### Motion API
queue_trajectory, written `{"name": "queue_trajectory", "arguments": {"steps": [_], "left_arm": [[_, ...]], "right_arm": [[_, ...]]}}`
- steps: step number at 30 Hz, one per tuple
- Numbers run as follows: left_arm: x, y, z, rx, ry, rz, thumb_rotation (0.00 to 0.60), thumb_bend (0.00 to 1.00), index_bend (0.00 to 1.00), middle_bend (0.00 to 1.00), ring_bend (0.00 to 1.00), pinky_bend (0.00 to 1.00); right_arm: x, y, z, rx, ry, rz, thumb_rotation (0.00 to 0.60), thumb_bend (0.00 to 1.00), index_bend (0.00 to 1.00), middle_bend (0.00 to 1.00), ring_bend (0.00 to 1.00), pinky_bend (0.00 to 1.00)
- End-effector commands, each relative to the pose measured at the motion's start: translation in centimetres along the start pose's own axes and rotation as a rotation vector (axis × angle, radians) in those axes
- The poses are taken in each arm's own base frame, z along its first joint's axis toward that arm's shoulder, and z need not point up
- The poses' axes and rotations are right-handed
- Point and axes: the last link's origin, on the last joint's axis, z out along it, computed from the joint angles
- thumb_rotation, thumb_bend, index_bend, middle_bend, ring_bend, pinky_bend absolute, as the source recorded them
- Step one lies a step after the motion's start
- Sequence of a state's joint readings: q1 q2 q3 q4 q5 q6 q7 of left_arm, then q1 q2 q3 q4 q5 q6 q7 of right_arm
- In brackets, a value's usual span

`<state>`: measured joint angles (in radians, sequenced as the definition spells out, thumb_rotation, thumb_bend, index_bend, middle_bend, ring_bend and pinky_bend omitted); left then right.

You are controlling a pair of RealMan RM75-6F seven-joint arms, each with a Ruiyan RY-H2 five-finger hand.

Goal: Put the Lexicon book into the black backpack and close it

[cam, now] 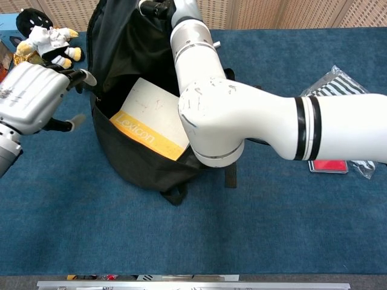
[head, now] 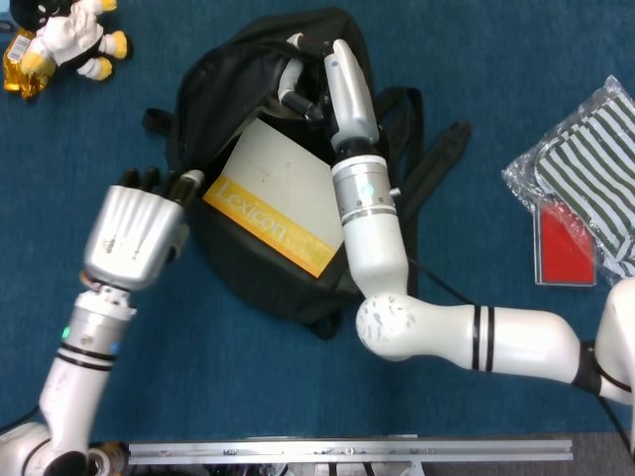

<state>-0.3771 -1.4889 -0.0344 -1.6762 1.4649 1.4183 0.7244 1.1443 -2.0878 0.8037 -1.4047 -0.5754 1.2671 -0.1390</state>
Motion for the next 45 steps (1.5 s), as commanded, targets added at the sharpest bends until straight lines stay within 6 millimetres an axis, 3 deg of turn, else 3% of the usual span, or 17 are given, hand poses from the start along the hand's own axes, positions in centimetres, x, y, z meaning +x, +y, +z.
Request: {"name": "queue_trajectory", "arguments": {"steps": [1,7,11,16,18,20,24,26,33,45], "left_arm": [[0.2,-1.5,-0.7,0.045,-0.007,-0.022,0.600,0.25,0.28,0.42,0.39,0.44],[0.4,-3.8,-0.9,0.124,0.002,-0.053,0.600,0.25,0.28,0.42,0.39,0.44],[0.2,-5.1,-0.9,0.169,0.004,-0.042,0.600,0.25,0.28,0.42,0.39,0.43],[0.1,-6.3,-1.1,0.209,-0.009,-0.026,0.600,0.25,0.28,0.42,0.39,0.43],[0.1,-6.6,-1.2,0.221,-0.009,-0.023,0.600,0.25,0.28,0.42,0.39,0.43],[0.1,-6.8,-1.2,0.228,-0.010,-0.021,0.600,0.25,0.28,0.42,0.38,0.42],[0.1,-7.2,-1.2,0.239,-0.013,-0.018,0.600,0.25,0.28,0.42,0.38,0.42],[0.1,-7.3,-1.2,0.244,-0.012,-0.019,0.600,0.25,0.28,0.42,0.38,0.42],[0.1,-7.8,-1.0,0.254,-0.016,-0.020,0.600,0.25,0.28,0.41,0.37,0.42],[0.3,-8.7,-1.4,0.282,-0.018,-0.030,0.600,0.25,0.28,0.40,0.36,0.42]], "right_arm": [[0.5,0.1,-0.3,0.024,-0.007,-0.026,0.600,0.87,0.93,0.80,0.79,1.00],[0.9,0.5,-1.2,0.062,-0.046,-0.084,0.600,0.86,0.93,0.79,0.77,1.00],[0.7,1.0,-2.0,0.082,-0.104,-0.118,0.600,0.83,0.86,0.72,0.68,0.88],[0.4,1.6,-3.0,0.083,-0.207,-0.139,0.600,0.72,0.63,0.56,0.49,0.59],[0.3,1.9,-3.5,0.079,-0.280,-0.171,0.600,0.63,0.44,0.41,0.34,0.42],[0.4,2.2,-3.9,0.074,-0.326,-0.194,0.600,0.52,0.29,0.32,0.23,0.30],[0.8,2.5,-4.8,0.065,-0.408,-0.228,0.600,0.34,0.08,0.19,0.07,0.14],[1.0,2.5,-5.2,0.065,-0.426,-0.240,0.600,0.29,0.02,0.14,0.02,0.09],[2.1,1.9,-6.5,0.088,-0.462,-0.258,0.600,0.13,0.00,0.02,0.00,0.01],[4.5,1.8,-8.8,0.180,-0.460,-0.358,0.600,0.00,0.00,0.00,0.00,0.00]]}}
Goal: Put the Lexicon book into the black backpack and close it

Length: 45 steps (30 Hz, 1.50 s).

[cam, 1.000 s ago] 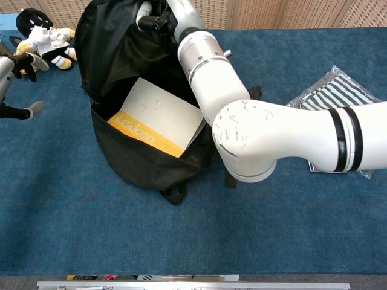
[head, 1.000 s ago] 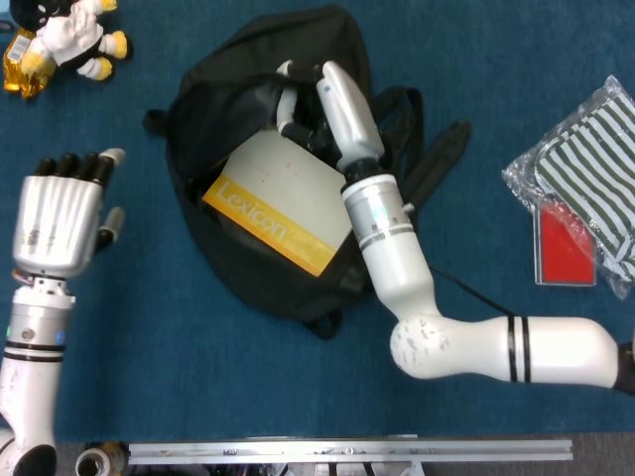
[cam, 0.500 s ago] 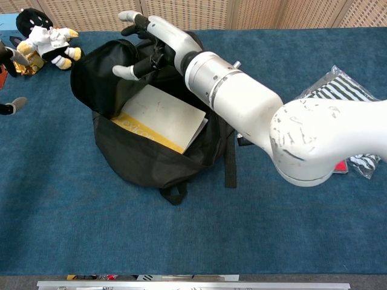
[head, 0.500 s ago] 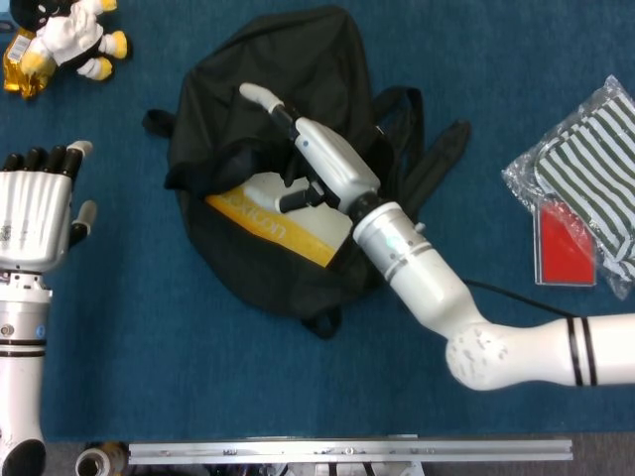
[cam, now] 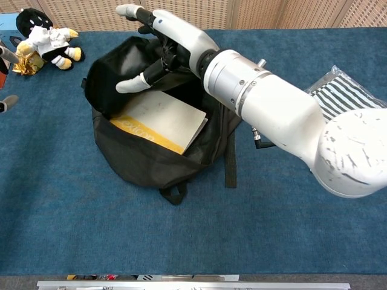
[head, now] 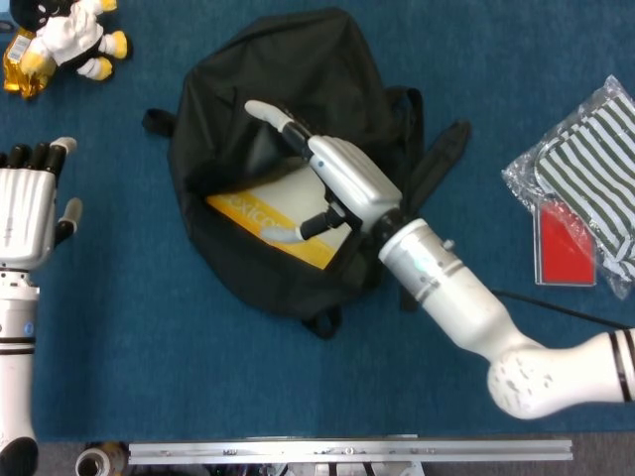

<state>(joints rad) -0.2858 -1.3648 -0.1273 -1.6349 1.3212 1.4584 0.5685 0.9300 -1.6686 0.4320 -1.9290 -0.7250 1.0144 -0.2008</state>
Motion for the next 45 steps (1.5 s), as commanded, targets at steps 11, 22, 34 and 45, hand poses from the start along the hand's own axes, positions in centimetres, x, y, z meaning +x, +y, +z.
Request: {"name": "queue_trajectory", "arguments": {"steps": [11,22,34,45], "left_arm": [[0.2,0.0,0.1,-0.005,0.000,-0.007,0.600,0.25,0.28,0.40,0.36,0.42],[0.7,-0.6,-0.7,-0.017,0.018,-0.038,0.600,0.25,0.29,0.40,0.36,0.42],[0.9,-1.6,-2.2,-0.042,0.036,-0.116,0.600,0.25,0.30,0.40,0.36,0.42],[0.8,-3.4,-3.1,-0.071,-0.002,-0.166,0.600,0.25,0.31,0.40,0.36,0.39]], "right_arm": [[3.0,1.1,-3.9,0.018,-0.013,-0.108,0.600,0.00,0.00,0.00,0.00,0.00],[8.1,6.1,-8.9,-0.109,0.121,-0.331,0.600,0.15,0.05,0.19,0.04,0.07],[12.7,13.5,-17.5,-0.263,0.286,-0.738,0.600,0.30,0.45,0.47,0.36,0.46],[14.8,18.6,-24.9,-0.449,0.353,-0.725,0.600,0.30,0.49,0.50,0.38,0.46]]}}
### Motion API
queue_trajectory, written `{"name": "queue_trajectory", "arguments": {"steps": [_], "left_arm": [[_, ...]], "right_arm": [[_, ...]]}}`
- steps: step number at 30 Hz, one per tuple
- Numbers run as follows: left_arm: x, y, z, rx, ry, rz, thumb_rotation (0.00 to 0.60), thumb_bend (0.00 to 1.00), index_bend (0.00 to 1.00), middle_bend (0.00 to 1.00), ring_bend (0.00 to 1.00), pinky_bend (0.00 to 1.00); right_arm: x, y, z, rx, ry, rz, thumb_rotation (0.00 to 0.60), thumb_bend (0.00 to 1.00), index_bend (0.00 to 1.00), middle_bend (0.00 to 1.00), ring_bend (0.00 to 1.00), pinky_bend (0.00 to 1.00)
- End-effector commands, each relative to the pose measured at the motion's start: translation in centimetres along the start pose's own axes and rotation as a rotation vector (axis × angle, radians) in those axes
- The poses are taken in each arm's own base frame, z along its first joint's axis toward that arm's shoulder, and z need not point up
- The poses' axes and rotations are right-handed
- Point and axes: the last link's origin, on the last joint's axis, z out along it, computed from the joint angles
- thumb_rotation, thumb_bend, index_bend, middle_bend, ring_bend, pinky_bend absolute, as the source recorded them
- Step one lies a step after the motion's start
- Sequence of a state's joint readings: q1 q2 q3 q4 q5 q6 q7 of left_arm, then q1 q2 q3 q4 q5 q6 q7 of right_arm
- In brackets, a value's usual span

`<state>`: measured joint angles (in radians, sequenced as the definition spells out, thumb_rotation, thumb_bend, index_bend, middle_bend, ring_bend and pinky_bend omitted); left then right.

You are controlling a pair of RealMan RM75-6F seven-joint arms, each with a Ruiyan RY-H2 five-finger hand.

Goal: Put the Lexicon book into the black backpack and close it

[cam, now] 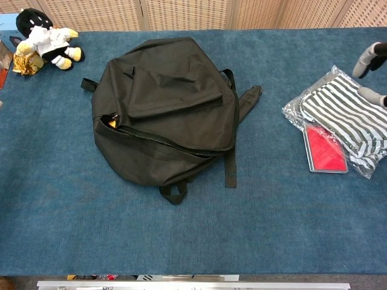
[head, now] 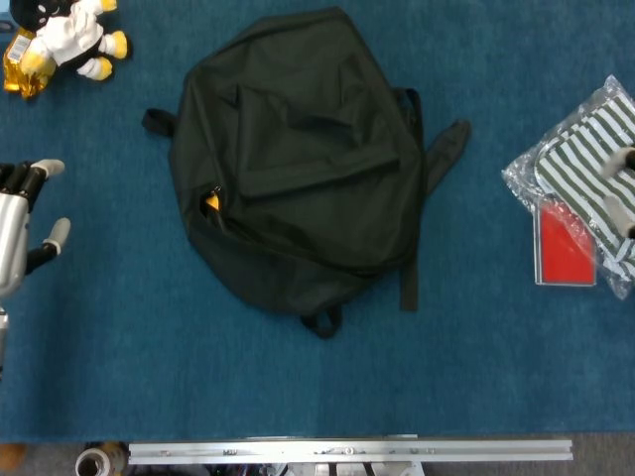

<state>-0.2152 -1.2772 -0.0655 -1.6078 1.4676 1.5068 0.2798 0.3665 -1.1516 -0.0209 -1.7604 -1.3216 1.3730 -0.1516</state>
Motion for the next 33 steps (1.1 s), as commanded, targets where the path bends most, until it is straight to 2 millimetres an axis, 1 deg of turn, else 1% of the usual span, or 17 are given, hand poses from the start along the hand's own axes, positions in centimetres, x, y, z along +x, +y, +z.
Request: {"name": "queue_trajectory", "arguments": {"steps": [1,5,8,16,26,33], "left_arm": [[0.0,-0.8,-0.5,0.001,-0.039,-0.024,0.600,0.25,0.31,0.40,0.36,0.38],[0.0,-1.1,-1.2,0.014,-0.104,-0.020,0.600,0.25,0.31,0.40,0.36,0.38],[0.1,-1.2,-1.7,0.034,-0.131,-0.022,0.600,0.25,0.31,0.40,0.36,0.38],[0.2,-1.5,-3.0,0.094,-0.136,-0.014,0.600,0.25,0.31,0.40,0.36,0.38],[0.2,-1.9,-3.2,0.140,-0.082,-0.005,0.600,0.25,0.31,0.40,0.36,0.38],[0.0,-2.0,-3.5,0.150,-0.084,-0.005,0.600,0.25,0.31,0.40,0.36,0.38]], "right_arm": [[-0.2,2.6,-1.7,-0.062,-0.015,0.011,0.600,0.30,0.49,0.50,0.39,0.46],[-0.2,4.1,-2.6,-0.102,-0.010,0.000,0.600,0.30,0.49,0.50,0.39,0.46],[-0.1,4.5,-2.8,-0.101,0.015,0.006,0.600,0.30,0.49,0.51,0.39,0.46],[0.1,4.4,-2.4,-0.059,0.075,0.012,0.600,0.27,0.50,0.52,0.40,0.46],[-0.4,3.8,-1.7,-0.041,0.067,0.027,0.600,0.26,0.50,0.53,0.40,0.46],[-0.6,3.3,-1.4,-0.022,0.061,0.035,0.600,0.26,0.50,0.53,0.40,0.46]]}}
